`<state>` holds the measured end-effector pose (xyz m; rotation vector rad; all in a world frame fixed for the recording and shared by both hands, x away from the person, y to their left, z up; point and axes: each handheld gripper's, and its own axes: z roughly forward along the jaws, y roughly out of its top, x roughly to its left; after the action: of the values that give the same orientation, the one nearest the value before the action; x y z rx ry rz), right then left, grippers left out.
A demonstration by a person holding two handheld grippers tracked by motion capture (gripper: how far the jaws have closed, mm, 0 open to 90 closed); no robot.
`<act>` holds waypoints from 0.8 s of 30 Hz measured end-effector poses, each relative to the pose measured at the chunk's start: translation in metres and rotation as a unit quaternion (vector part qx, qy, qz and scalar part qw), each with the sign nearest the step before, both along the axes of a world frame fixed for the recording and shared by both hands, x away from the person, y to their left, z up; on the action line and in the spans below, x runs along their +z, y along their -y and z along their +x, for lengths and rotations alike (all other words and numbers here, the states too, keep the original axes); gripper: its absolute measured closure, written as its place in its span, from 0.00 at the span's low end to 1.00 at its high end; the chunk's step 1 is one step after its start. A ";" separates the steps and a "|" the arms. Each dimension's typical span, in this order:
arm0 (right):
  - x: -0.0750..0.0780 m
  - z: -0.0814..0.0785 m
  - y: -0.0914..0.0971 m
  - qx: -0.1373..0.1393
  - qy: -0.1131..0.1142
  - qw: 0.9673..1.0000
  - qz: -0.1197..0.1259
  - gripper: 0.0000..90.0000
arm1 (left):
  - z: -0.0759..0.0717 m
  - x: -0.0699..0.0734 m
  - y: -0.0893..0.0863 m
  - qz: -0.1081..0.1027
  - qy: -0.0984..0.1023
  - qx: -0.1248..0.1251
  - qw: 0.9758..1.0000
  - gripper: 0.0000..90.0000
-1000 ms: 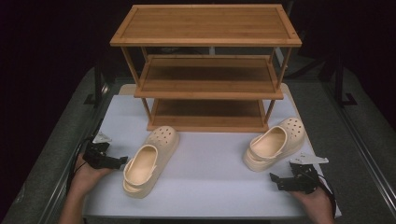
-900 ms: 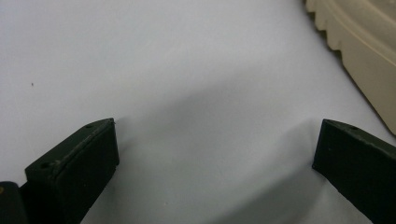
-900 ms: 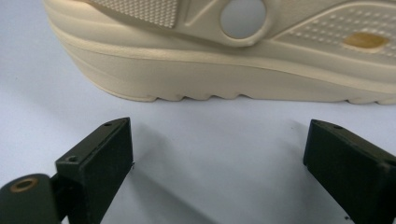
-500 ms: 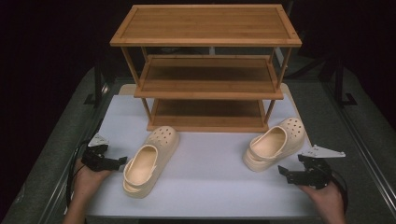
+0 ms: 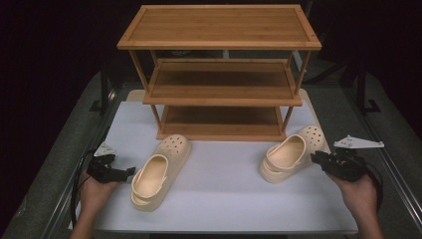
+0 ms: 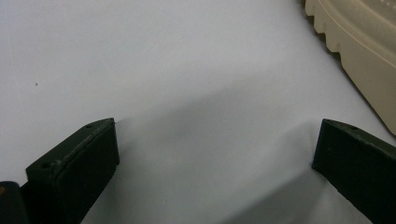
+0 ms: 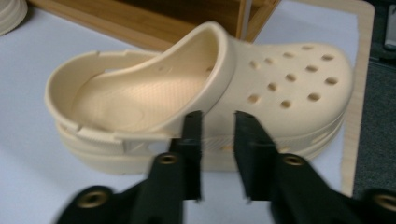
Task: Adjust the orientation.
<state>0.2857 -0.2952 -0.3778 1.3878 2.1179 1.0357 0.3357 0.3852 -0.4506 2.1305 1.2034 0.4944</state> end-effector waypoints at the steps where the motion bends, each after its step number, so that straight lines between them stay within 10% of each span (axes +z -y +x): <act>1: 0.003 0.003 0.002 -0.003 0.000 1.000 0.001 0.95 | 0.000 0.000 0.000 0.000 0.000 0.000 1.000 0.00; 24: 0.012 0.111 0.050 -0.054 -0.009 0.998 -0.019 1.00 | 0.000 0.000 0.000 -0.001 -0.002 0.000 1.000 0.00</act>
<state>0.3966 -0.3448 -0.3656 1.4809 2.0409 0.9405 0.3359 0.3854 -0.4506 2.1298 1.2068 0.4882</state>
